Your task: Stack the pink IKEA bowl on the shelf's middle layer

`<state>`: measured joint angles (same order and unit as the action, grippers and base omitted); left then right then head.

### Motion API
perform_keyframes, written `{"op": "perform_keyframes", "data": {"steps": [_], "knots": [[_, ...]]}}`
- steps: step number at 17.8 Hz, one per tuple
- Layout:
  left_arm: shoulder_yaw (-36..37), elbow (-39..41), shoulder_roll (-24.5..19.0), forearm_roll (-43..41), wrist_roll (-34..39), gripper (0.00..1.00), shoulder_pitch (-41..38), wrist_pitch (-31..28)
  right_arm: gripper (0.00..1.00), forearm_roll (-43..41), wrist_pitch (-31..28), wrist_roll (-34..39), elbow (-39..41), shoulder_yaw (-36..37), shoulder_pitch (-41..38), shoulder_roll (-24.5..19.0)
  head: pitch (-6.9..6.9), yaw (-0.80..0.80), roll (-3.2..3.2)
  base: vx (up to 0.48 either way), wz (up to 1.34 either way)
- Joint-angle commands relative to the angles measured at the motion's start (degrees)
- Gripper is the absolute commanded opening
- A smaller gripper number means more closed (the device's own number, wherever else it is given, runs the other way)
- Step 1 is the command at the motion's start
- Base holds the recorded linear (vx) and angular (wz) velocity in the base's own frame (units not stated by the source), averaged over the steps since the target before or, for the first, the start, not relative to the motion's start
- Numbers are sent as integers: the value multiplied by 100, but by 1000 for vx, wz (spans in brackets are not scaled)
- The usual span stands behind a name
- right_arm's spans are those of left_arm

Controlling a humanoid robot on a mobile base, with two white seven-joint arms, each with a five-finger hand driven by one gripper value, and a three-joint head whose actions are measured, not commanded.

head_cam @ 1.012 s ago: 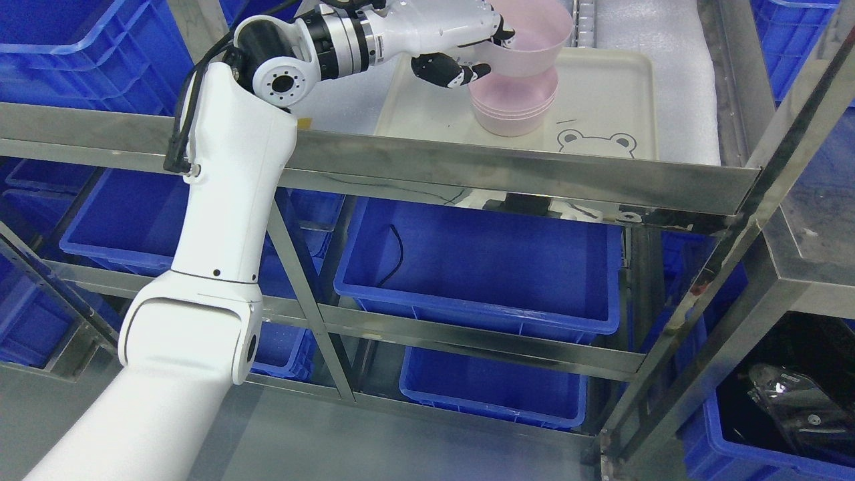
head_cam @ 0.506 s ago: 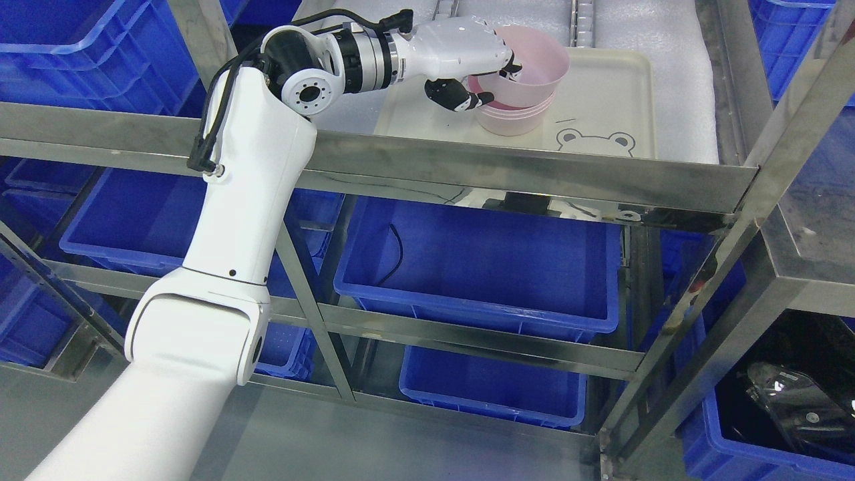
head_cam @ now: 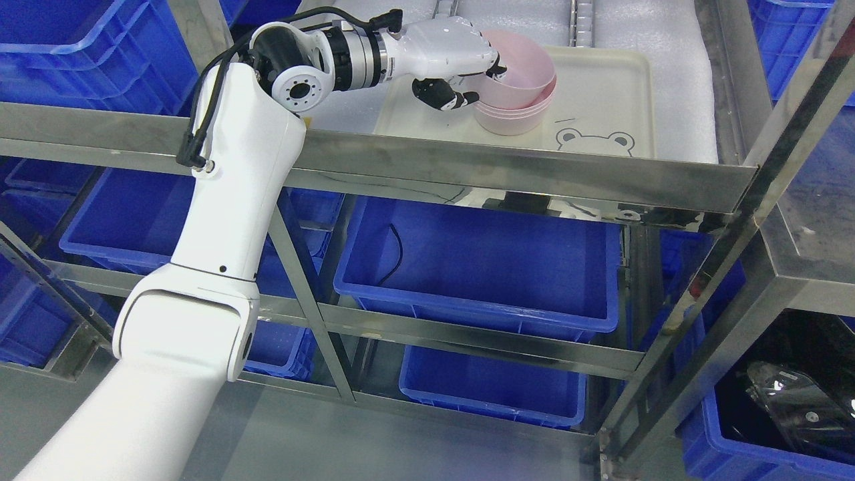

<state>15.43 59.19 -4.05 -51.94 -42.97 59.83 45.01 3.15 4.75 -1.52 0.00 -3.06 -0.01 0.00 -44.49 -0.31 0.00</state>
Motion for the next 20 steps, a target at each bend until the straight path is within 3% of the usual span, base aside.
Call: {"op": "perform_keyframes", "data": {"steps": [1, 4, 6, 9, 12, 14, 16, 18, 20], "knots": [[21, -83, -53, -9, 61, 54, 2, -1, 100, -8, 0, 3, 100, -2, -131, 100, 0, 0, 0, 0, 0], [-460, -83, 44, 0, 69, 60, 125, -1, 100, 1, 0, 3, 100, -2, -131, 100, 0, 0, 0, 0, 0], [-1187, -83, 305, 236, 69, 65, 318, -1, 100, 1, 0, 3, 100, -2, -131, 100, 0, 0, 0, 0, 0], [-1316, -57, 305, 1821, 52, 66, 319, -332, 100, 1, 0, 3, 100, 7, -131, 100, 0, 0, 0, 0, 0], [-825, 92, 305, 3528, 69, 69, 196, -590, 100, 1, 0, 3, 100, -2, -131, 100, 0, 0, 0, 0, 0], [-342, 433, 305, 4023, 287, 78, -136, -590, 100, 1, 0, 3, 100, -2, -131, 100, 0, 0, 0, 0, 0], [482, 855, 305, 4052, 1407, 87, -576, -598, 100, 1, 0, 3, 100, 7, -131, 100, 0, 0, 0, 0, 0], [1615, 1268, 305, 4026, 2867, 87, -1042, -729, 100, 1, 0, 3, 100, -2, -131, 100, 0, 0, 0, 0, 0], [2321, 1629, 305, 3955, 3486, 87, -1323, -1019, 100, 1, 0, 3, 100, -2, -131, 100, 0, 0, 0, 0, 0]]}}
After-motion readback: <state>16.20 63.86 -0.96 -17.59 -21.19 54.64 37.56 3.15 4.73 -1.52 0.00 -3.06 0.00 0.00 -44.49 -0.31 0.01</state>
